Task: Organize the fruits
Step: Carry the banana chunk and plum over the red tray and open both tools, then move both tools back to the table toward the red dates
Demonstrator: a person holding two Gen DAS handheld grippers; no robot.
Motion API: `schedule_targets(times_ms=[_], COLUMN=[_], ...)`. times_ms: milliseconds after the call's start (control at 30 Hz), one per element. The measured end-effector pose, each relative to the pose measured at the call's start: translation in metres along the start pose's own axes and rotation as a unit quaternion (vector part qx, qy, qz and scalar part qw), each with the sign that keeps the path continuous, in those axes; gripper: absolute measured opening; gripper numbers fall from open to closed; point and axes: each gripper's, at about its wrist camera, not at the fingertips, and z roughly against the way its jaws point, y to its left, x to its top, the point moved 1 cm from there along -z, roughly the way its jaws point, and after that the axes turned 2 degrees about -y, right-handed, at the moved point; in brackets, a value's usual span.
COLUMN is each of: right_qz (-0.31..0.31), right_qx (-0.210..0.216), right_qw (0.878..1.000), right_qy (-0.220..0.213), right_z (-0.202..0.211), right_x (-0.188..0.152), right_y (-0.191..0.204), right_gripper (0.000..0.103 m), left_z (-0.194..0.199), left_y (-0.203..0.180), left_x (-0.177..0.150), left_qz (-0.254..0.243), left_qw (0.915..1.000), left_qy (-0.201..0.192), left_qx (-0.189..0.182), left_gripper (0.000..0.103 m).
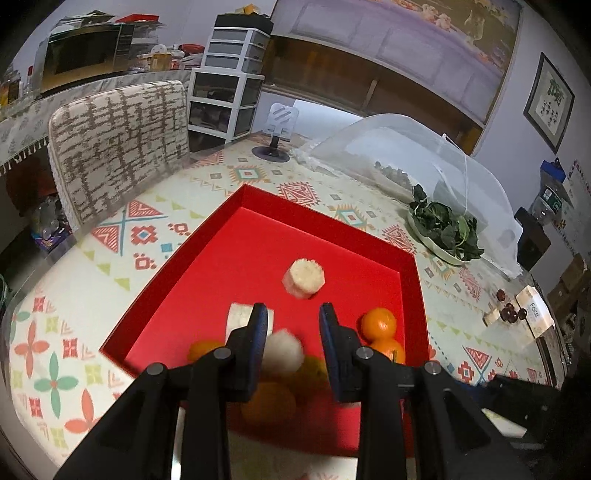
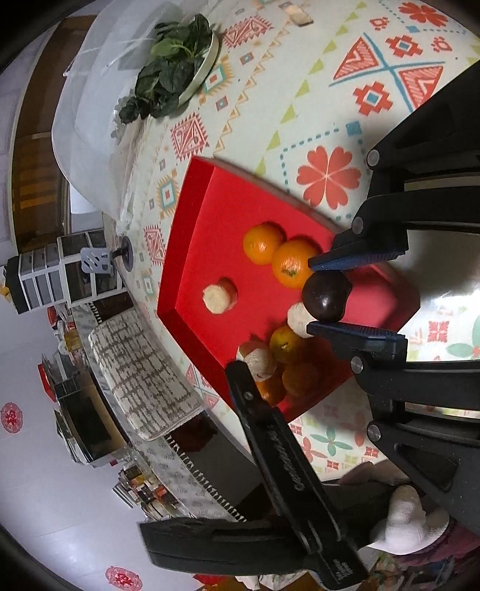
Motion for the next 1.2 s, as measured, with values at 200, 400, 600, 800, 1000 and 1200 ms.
schedule_targets(times_ms=[200, 400, 600, 800, 1000, 1200], right_qz=[0.011, 0.009, -0.004, -0.044, -0.062, -0.079], right_qx=[0.003, 0.002, 0.020, 0.051, 0.045, 0.023], right_qw=[1.000, 1.000, 1.000, 0.998, 0.997, 0.996], right_qy=[0.008, 0.014, 0.015, 0.005, -0.013, -0.028], right_z=[-0.009, -0.018, -0.024, -0.016, 0.001, 0.021], right_x=[-0.002, -0.001, 0.000, 0.004, 0.009, 0.006], right_y=[0.006, 0.002, 0.000, -0.013, -0.023, -0.043], right_gripper=[0.030, 0.030, 0.031, 0.051, 0.051, 0.052], left_z=[-0.018, -0.019, 0.005, 0.026, 0.036, 0.055], left_y=[-0.001, 0.009, 0.027, 0.050, 0.052, 0.045], left_x=[0.005, 0.018, 0.027, 0.027, 0.023, 0.020], left_qz=[-0.001, 0.031, 0.070, 0.105, 0.107, 0.094], left_qw=[0.9998, 0.9987, 0.9965, 0.9935, 0.9934, 0.9944], left_qy=[0.017, 0.022, -0.003, -0.025, -0.028, -0.045], left_qx=[-0.007, -0.034, -0.047, -0.037, -0.030, -0.016], left_gripper=[0.028, 0.051, 0.066, 0.070, 0.070, 0.070])
